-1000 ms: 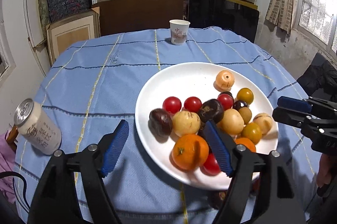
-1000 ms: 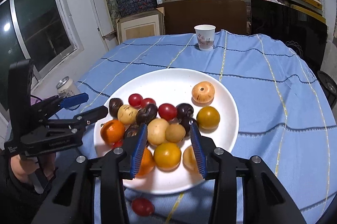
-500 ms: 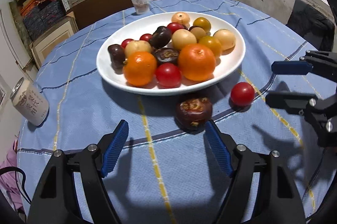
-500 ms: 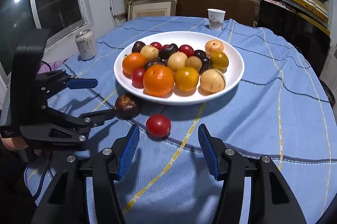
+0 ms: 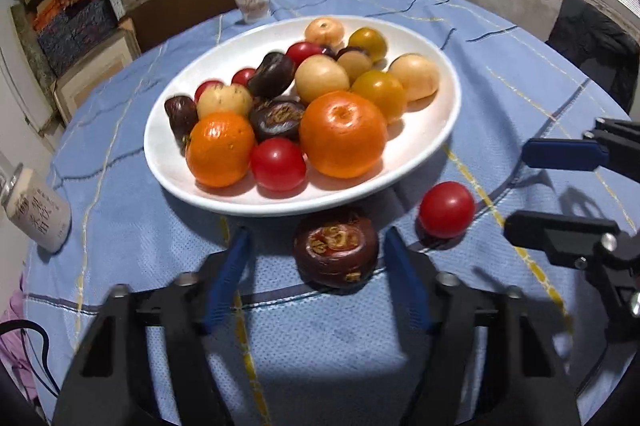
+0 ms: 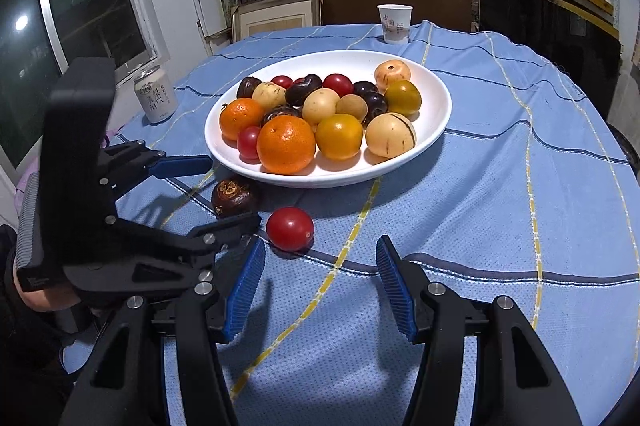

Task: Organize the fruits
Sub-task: 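Grasp the last mangosteen with the left tool while the right tool grasps a red cherry tomato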

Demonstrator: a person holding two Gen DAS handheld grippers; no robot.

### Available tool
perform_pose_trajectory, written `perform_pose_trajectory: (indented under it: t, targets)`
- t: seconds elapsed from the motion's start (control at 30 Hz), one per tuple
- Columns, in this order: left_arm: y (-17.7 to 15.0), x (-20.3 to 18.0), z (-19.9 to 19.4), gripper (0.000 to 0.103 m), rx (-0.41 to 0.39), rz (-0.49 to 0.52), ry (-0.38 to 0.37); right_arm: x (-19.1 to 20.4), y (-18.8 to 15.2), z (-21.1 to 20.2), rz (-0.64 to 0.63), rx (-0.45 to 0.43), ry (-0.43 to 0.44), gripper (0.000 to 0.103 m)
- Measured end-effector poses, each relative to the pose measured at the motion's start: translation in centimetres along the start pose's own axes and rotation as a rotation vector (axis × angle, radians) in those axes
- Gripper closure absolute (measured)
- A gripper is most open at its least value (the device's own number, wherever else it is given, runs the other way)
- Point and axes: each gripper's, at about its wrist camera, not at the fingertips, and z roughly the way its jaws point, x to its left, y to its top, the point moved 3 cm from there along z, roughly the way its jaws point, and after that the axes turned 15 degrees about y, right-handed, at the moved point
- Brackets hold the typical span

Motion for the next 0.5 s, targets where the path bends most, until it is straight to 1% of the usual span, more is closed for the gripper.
perform_pose_trajectory:
  t: [0.03, 0.07, 0.17, 0.2, 0.27, 0.4, 0.5]
  targets:
    - [0.0, 0.2, 0.0, 0.051, 0.001, -0.014, -0.013, 0.0, 0.0, 0.0, 0.001, 0.001, 0.004, 0.045]
    - [0.0, 0.3, 0.0, 0.061, 0.002, -0.016, -0.026, 0.0, 0.0, 0.0, 0.002, 0.001, 0.006, 0.045]
    - [-0.2, 0.2, -0.6, 0.062, -0.018, -0.011, -0.03, 0.1, 0.0, 0.2, -0.002, 0.012, 0.007, 0.045]
    - [-0.3, 0.5, -1.0, 0.062, -0.027, -0.026, -0.055, 0.2, 0.0, 0.3, -0.006, 0.018, 0.007, 0.045]
    - [-0.5, 1.1, -1.8, 0.062, -0.048, -0.05, -0.082, 0.6, 0.0, 0.6, -0.02, 0.031, 0.004, 0.045]
    - [-0.9, 2.5, -3.4, 0.062, -0.093, -0.113, -0.093, 1.2, 0.3, 1.4, -0.047, 0.049, -0.003, 0.045]
    - [-1.3, 3.0, -3.1, 0.062, -0.071, -0.127, -0.086, 1.4, 0.8, 2.4, -0.057, 0.069, -0.009, 0.045]
